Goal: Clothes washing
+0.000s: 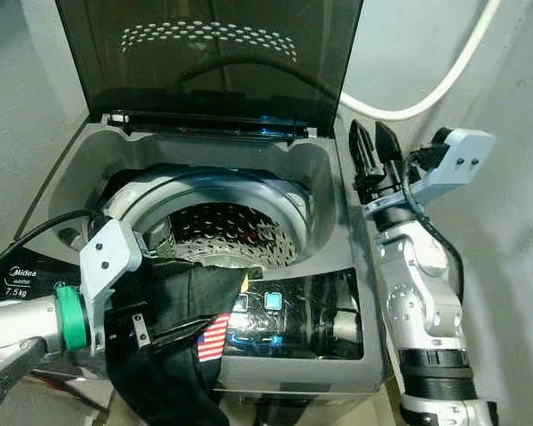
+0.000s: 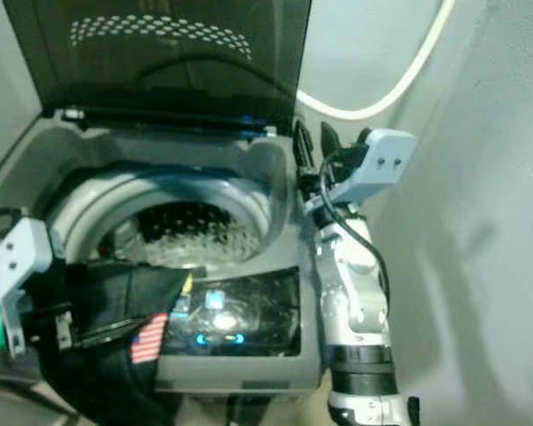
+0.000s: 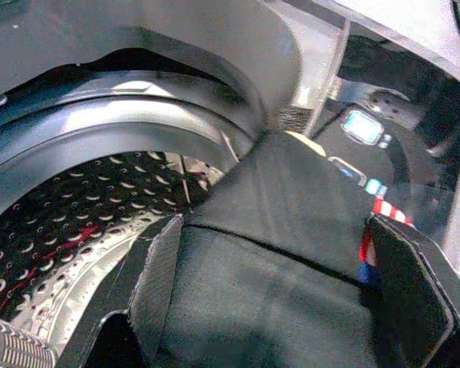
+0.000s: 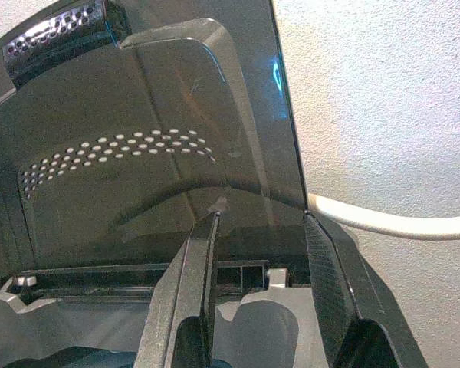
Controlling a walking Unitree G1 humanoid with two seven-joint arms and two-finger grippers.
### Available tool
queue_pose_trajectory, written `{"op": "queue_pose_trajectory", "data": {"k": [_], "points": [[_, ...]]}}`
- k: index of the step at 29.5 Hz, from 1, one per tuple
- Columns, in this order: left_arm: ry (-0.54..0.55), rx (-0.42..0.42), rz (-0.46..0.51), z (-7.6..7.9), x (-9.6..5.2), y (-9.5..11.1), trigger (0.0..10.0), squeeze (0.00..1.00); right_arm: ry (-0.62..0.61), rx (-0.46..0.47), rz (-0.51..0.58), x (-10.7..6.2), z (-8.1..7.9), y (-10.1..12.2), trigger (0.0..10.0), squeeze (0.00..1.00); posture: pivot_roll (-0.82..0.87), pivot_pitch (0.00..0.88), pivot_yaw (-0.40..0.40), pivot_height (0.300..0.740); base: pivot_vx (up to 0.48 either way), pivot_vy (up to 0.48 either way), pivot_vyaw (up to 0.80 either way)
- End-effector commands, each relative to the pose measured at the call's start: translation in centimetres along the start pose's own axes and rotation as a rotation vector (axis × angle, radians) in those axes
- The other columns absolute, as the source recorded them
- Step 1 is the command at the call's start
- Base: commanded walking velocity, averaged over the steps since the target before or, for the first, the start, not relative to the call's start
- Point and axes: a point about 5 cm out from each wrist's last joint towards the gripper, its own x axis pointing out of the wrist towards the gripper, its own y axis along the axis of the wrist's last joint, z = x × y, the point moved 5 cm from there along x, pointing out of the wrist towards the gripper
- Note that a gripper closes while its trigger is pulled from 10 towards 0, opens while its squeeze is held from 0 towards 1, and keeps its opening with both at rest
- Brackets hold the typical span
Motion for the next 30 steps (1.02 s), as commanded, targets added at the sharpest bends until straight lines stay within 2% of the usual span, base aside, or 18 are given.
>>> {"op": "queue_pose_trajectory", "data": {"k": [1,2,3,4,5,22,26,27,30], "points": [[-0.021,-0.063,-0.065,0.4,0.2,-2.1,10.0,0.00,-0.006,0.000,0.007,-0.2,0.2,0.0,10.0,0.00,0.05,0.106,0.007,0.740,0.000,0.000,0.00],[-0.021,-0.063,-0.065,0.4,0.2,-2.1,10.0,0.00,-0.006,0.000,0.007,-0.2,0.2,0.0,10.0,0.00,0.05,0.106,0.007,0.740,0.000,0.000,0.00],[-0.029,-0.077,-0.056,0.4,0.3,-2.1,1.5,0.00,-0.006,0.000,0.007,-0.2,0.1,0.1,10.0,0.00,0.05,0.106,0.007,0.740,0.000,0.000,0.00],[-0.037,-0.090,-0.048,0.5,0.4,-2.1,0.3,0.00,-0.006,-0.001,0.008,-0.2,0.2,0.1,10.0,0.00,0.04,0.108,0.009,0.740,0.000,0.000,0.00],[-0.045,-0.099,-0.042,0.7,0.4,-2.1,0.0,0.00,-0.008,-0.002,0.009,-0.2,0.2,0.1,10.0,0.00,0.04,0.108,0.009,0.740,0.000,0.000,0.00],[-0.055,-0.110,-0.032,0.8,0.4,-2.2,0.0,0.00,-0.020,-0.009,0.012,-0.4,0.5,0.3,10.0,0.00,0.04,0.113,0.014,0.740,0.000,0.000,0.00],[-0.052,-0.090,-0.004,0.6,0.7,-1.6,0.0,0.00,-0.022,-0.010,0.013,-0.4,0.5,0.3,10.0,0.00,0.04,0.113,0.014,0.740,0.000,0.000,0.00],[-0.041,-0.070,0.031,0.2,1.2,-0.9,0.0,0.00,-0.023,-0.010,0.013,-0.3,0.6,0.3,10.0,0.00,0.03,0.112,0.014,0.740,0.000,0.000,0.00],[-0.034,-0.057,0.055,0.0,1.5,-0.4,0.0,0.00,-0.023,-0.010,0.014,-0.3,0.6,0.3,10.0,0.00,0.04,0.111,0.013,0.740,0.000,0.000,0.00]]}}
